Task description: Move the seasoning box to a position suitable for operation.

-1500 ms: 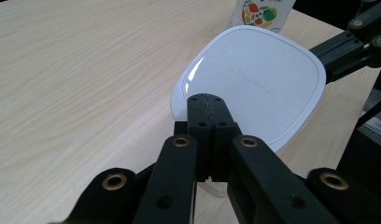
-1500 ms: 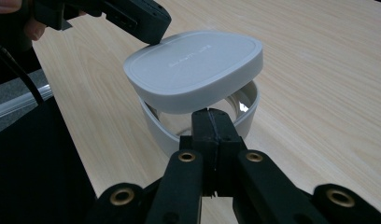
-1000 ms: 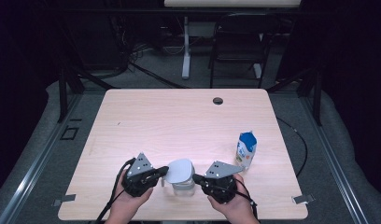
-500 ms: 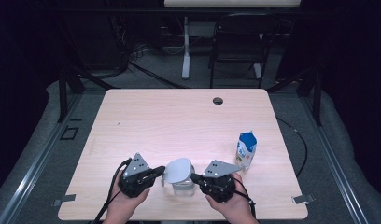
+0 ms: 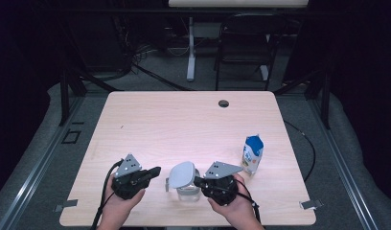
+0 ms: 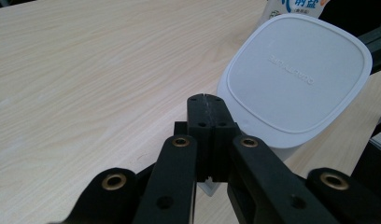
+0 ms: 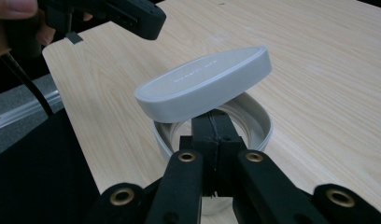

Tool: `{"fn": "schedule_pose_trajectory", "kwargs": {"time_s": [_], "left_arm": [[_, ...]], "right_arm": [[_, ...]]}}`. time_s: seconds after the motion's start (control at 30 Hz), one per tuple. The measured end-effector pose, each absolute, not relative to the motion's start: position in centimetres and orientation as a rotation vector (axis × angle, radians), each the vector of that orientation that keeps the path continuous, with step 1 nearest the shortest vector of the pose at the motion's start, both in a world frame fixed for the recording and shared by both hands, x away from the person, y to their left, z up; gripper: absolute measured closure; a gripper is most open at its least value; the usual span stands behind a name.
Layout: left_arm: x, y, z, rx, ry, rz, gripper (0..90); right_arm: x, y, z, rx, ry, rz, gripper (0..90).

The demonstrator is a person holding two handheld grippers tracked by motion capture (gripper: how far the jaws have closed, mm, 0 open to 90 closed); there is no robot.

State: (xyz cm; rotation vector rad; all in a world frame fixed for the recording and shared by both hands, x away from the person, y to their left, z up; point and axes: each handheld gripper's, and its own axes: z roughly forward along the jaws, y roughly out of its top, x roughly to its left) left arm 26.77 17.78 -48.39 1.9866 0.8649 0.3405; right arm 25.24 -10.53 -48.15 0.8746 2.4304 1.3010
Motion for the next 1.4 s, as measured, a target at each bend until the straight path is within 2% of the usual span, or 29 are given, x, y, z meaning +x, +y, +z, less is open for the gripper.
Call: {"fn": "schedule_pose_trajectory", "kwargs": {"time_s": [1.4], "left_arm": [[27.3, 19.6, -48.6, 1.955, 0.915, 0.344, 90.0]], "right_arm": [[26.0, -9.3, -46.3, 0.859, 2.444, 1.294, 90.0]]}}
